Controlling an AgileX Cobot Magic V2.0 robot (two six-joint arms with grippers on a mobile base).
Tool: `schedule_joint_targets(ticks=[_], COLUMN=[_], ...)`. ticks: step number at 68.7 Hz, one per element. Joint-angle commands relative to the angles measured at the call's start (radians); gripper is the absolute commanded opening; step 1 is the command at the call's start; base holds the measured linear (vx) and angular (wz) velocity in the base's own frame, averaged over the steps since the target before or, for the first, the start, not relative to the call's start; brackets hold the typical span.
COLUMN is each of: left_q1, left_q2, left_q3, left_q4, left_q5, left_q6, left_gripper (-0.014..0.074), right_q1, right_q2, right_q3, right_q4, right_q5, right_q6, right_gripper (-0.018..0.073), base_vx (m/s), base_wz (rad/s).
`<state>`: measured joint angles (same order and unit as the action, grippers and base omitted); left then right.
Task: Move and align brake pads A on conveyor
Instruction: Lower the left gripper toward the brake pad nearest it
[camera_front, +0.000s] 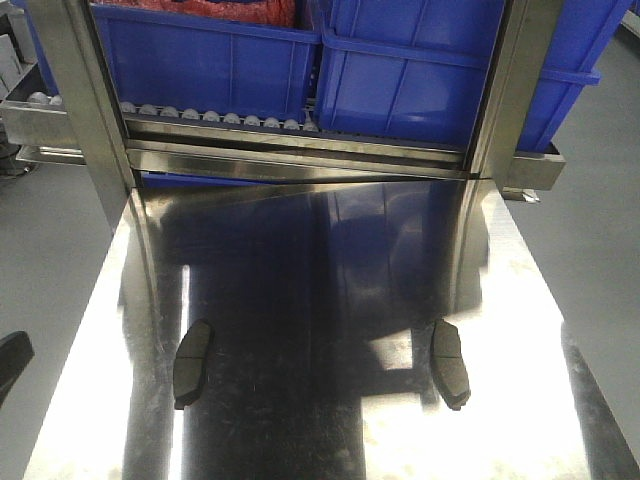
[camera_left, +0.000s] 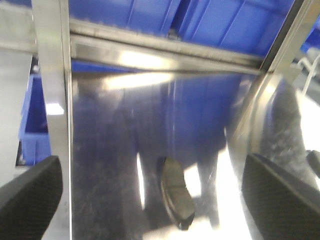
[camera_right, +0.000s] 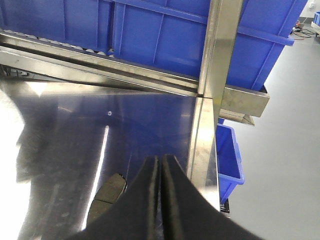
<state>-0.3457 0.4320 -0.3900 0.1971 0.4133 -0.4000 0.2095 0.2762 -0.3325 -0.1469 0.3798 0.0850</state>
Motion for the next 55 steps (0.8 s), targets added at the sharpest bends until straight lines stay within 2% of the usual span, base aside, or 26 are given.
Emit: schedule_joint_targets(ticks=[1,8,23,44,55], left_q1=[-0.005,-0.005,-0.006,-0.009,-0.039], left_q2=[0.085,0.231,0.571,0.913,1.052], left_q3=[-0.057,-0.115,-0.28,-0.547,-0.651], left_q4=[-0.002,-0.002,-0.02,-0.151,-0.171], left_q5=[-0.049,-0.042,-0.016,0.219,0.316], left_q6=[-0.009,0.002,0.08,0.232,0.262], left_gripper=[0.0693,0.0667,0.0645,0.0624,0.0615], right_q1=[-0.001,-0.001,-0.001,-0.001,-0.001], right_q2=[0.005,0.005,0.005,0.005,0.005], right_q3=[-0.027,-0.027,-0.027,-0.027,-0.027], right_q4=[-0.013,-0.013,-0.013,-0.013,-0.013], right_q5=[-0.076,-0.076,-0.076,-0.076,-0.076], right_q6=[-0.008,-0.008,-0.008,-0.008,-0.008], right_gripper=[-0.0003,-0.0003,-0.0003,-0.0003,-0.0003], base_vx=[0.0,0.0,0.0,0.0,0.0], base_wz=[0.0,0.0,0.0,0.0,0.0])
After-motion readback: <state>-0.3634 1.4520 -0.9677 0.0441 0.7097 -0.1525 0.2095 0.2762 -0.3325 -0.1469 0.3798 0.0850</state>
